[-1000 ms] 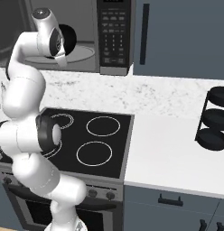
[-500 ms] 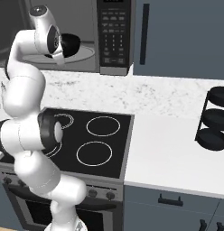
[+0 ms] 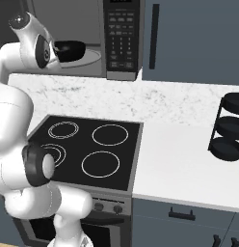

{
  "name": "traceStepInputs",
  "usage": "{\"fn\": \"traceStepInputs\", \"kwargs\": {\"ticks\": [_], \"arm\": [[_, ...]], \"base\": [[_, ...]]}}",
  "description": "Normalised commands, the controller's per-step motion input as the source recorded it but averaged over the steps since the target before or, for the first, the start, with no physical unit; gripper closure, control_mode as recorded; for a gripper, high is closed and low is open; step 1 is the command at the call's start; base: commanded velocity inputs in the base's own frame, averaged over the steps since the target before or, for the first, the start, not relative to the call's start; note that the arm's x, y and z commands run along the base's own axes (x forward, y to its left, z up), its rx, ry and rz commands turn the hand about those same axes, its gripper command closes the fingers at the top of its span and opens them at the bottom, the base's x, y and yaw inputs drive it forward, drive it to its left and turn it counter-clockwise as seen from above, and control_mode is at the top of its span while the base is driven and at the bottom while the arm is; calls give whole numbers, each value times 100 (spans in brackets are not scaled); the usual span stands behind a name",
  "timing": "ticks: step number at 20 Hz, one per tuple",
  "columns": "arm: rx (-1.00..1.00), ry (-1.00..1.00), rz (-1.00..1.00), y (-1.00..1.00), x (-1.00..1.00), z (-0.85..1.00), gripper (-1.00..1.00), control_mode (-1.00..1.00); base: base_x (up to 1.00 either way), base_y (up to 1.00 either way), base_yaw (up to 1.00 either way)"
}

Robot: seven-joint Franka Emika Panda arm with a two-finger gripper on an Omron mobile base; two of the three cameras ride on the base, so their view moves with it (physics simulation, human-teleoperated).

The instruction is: Pick the squash from the sink and place it in the bowl. Then pick the bowl and place it in the microwave. Then close the microwave door and press the start button.

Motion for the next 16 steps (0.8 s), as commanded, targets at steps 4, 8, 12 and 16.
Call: {"fn": "traceStepInputs", "kwargs": {"ticks": [4,8,12,16], "arm": [[-1,-16,0,0,-100,-25,-100,-100],[-12,-2,-4,0,-100,-64,-100,-100],[-32,0,-2,-1,-60,-91,-100,-100],[-42,4,0,0,-5,-74,-100,-100]], "base": [[0,0,0],[0,0,0],[0,0,0],[0,0,0]]}}
